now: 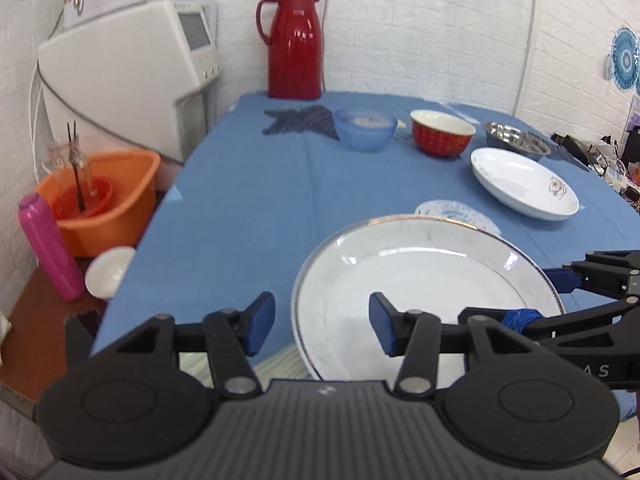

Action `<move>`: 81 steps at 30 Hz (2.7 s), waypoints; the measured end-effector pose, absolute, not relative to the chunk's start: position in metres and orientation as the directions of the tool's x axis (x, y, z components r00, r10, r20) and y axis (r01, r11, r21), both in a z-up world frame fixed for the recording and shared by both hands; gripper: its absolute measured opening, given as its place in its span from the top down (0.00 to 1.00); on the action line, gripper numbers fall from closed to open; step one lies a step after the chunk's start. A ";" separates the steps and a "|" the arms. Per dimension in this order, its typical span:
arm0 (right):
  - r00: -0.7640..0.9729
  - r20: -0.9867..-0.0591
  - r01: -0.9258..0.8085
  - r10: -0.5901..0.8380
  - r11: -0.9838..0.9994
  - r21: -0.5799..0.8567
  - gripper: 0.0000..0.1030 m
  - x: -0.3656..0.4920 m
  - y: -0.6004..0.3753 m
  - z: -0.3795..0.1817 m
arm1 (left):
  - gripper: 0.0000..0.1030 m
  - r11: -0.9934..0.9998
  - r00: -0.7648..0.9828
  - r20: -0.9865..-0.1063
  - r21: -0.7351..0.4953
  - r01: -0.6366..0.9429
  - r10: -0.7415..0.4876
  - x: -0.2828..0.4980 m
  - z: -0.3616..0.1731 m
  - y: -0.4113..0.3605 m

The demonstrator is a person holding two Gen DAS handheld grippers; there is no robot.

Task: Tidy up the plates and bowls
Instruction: 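Lower the plate onto the other plain plate and open the left gripper, then move the left gripper to the rim of the floral white plate, then close the left gripper on the floral plate rim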

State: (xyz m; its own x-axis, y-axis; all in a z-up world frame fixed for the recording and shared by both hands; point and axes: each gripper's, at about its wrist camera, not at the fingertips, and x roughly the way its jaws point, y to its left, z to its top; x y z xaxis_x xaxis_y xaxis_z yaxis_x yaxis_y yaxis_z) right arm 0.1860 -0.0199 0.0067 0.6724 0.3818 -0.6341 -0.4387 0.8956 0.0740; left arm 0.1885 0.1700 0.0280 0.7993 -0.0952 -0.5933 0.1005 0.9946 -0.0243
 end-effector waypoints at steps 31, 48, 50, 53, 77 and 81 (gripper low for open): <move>0.764 -0.606 -0.088 0.221 0.967 0.241 0.48 0.235 -0.187 0.053 | 0.44 0.944 0.673 -0.663 -0.216 0.248 -0.328 0.275 0.076 0.108; 0.648 -0.756 -0.020 0.088 0.995 0.098 0.44 0.367 -0.225 -0.002 | 0.42 0.914 0.444 -0.816 -0.238 0.327 -0.371 0.438 0.015 -0.023; 0.667 -0.736 -0.062 0.113 0.993 0.096 0.42 0.365 -0.222 -0.003 | 0.42 0.915 0.456 -0.812 -0.221 0.339 -0.365 0.438 0.014 -0.024; 0.685 -0.719 -0.075 0.119 0.993 0.093 0.40 0.362 -0.220 -0.004 | 0.41 0.912 0.463 -0.807 -0.217 0.347 -0.368 0.441 0.014 -0.027; 0.692 -0.714 -0.060 0.104 0.994 0.087 0.30 0.361 -0.207 -0.008 | 0.34 0.909 0.495 -0.798 -0.151 0.387 -0.344 0.430 0.011 -0.036; 0.697 -0.703 -0.099 0.137 0.991 0.095 0.36 0.354 -0.203 -0.008 | 0.64 0.904 0.498 -0.796 -0.138 0.404 -0.344 0.424 0.013 -0.036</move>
